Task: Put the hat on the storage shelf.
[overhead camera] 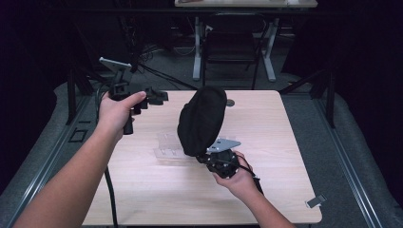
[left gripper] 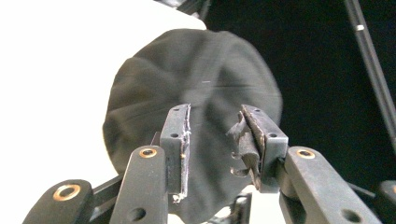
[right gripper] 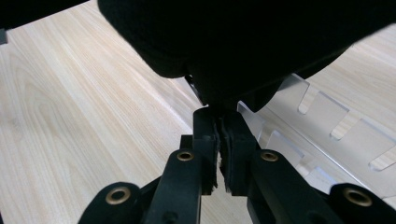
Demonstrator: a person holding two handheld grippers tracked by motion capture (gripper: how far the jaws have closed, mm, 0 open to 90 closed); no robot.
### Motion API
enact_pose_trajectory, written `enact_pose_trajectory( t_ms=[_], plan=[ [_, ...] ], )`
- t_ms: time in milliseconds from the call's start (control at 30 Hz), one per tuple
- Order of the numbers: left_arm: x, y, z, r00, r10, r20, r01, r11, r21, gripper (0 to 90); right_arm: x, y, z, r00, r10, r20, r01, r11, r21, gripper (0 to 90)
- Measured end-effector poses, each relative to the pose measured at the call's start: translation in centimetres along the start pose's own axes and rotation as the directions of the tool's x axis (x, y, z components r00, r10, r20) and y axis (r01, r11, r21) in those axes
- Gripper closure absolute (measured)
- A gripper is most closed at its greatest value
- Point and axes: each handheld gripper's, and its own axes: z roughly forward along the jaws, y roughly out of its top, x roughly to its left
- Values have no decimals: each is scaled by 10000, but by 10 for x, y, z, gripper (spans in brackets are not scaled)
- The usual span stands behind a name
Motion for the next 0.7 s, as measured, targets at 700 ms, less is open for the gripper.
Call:
enact_pose_trajectory(
  t_ms=[700],
  plan=[
    [50, -12, -24, 9858, 132, -1672, -160, 9998, -150, 608, -4, -8, -4, 9995, 205, 222, -206, 9998, 32, 841]
  ],
)
